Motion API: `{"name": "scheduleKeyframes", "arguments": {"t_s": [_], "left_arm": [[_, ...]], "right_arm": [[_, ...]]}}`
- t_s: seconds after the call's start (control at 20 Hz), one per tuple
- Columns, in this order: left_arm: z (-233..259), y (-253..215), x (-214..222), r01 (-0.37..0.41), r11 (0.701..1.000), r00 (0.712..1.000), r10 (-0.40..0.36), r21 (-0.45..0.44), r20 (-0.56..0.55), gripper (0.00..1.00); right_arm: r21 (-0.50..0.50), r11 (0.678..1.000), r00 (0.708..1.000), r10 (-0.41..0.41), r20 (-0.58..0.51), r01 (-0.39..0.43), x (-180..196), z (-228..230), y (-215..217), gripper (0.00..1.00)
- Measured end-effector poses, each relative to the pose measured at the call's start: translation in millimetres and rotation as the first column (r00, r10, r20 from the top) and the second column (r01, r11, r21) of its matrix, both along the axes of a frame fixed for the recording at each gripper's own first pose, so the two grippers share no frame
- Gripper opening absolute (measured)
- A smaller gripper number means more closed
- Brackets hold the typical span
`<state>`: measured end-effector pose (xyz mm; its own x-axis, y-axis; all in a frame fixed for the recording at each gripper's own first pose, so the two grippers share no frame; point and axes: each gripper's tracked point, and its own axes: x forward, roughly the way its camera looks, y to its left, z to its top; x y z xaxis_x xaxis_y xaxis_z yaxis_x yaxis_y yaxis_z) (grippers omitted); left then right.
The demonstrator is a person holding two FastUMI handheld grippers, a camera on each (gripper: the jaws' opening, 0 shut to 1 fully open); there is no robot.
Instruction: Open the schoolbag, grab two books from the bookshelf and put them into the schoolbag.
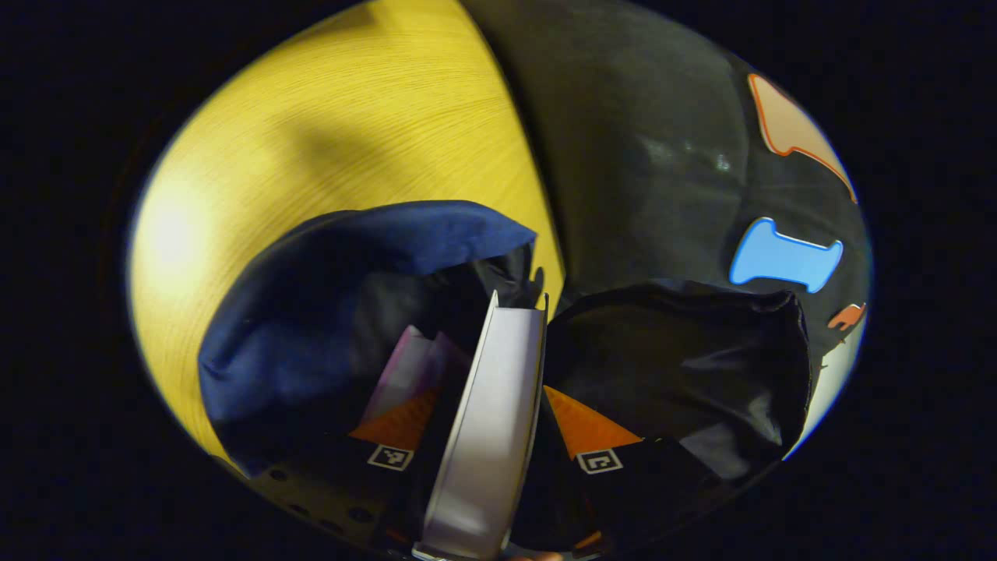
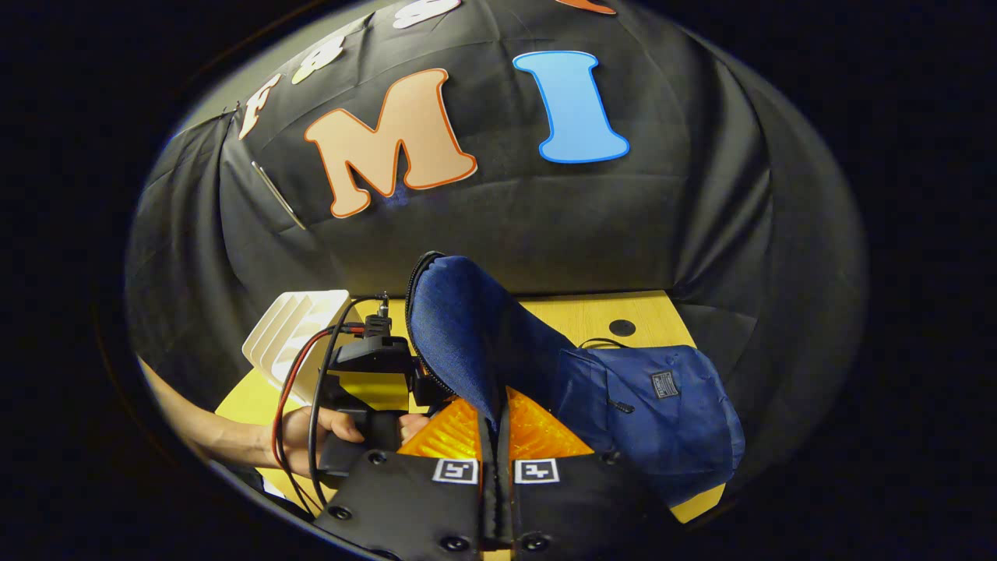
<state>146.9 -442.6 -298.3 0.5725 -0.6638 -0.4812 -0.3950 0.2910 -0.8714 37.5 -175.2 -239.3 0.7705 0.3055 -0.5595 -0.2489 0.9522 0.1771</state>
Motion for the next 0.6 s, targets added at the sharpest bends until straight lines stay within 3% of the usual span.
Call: {"name": "scheduleKeyframes", "arguments": {"t_s": [0.05, 0.1, 0.15, 0.25, 0.3, 0.4, 0.6], "left_arm": [[3, 2, 0, 0.004, 1.0, 1.0, -0.004, 0.008, -0.001, 0.61], [3, 2, -2, 0.018, 0.999, 1.0, -0.018, 0.027, 0.002, 0.69], [3, 2, -4, 0.035, 0.998, 0.999, -0.035, 0.05, 0.002, 0.64], [2, 2, -11, 0.098, 0.99, 0.995, -0.098, 0.103, -0.003, 0.8], [2, 5, -14, 0.124, 0.984, 0.992, -0.124, 0.127, -0.003, 0.75], [9, 15, -18, 0.152, 0.974, 0.988, -0.157, 0.17, 0.013, 0.76], [39, 44, -15, 0.128, 0.962, 0.986, -0.15, 0.24, 0.075, 0.77]], "right_arm": [[0.0, 1.0, 1.0, 0.004, -0.005, -0.004, -1, -2, 2, 0.05], [-0.001, 1.0, 1.0, 0.004, -0.006, -0.004, -1, -5, 2, 0.01], [-0.002, 1.0, 1.0, 0.007, -0.012, -0.007, -2, -7, 4, 0.02], [-0.007, 1.0, 1.0, 0.013, -0.017, -0.014, -4, -11, 7, 0.04], [-0.01, 1.0, 1.0, 0.016, -0.019, -0.016, -4, -14, 9, 0.04], [-0.015, 1.0, 1.0, 0.021, -0.022, -0.021, -5, -17, 11, 0.04], [-0.031, 0.999, 0.999, 0.037, -0.034, -0.038, -10, -27, 14, 0.04]]}}
